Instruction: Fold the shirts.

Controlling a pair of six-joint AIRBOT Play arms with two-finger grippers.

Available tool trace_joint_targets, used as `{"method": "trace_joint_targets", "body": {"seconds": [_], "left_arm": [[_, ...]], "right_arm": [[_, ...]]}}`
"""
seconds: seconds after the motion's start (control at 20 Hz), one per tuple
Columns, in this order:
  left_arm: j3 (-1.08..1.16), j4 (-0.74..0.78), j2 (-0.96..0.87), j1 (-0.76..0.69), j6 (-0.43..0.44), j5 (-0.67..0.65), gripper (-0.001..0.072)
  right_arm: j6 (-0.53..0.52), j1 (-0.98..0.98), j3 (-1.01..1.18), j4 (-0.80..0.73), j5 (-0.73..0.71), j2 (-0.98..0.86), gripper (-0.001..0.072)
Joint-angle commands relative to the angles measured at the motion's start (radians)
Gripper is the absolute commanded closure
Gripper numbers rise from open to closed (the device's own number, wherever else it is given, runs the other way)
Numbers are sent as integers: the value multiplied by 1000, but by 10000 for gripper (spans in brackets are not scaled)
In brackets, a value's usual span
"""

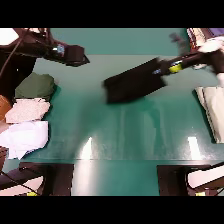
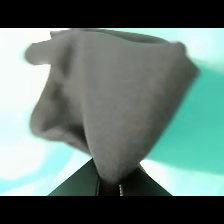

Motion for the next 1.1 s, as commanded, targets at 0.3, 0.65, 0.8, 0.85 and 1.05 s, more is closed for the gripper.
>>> {"method": "trace_joint_targets", "body": {"seconds": [0.3,0.65,0.8,0.85,1.05], "left_arm": [[0,3,1,-89,-1,156,685],[0,6,1,-89,-1,159,685],[0,10,1,-89,0,159,684],[0,14,1,-89,0,158,685],[0,19,1,-89,1,153,685]], "right_arm": [[56,-669,2,-26,14,166,695],[56,-738,43,56,-43,147,695],[60,-738,166,123,-23,148,695],[69,-738,210,116,5,148,695],[123,-745,293,-19,153,148,695]]}}
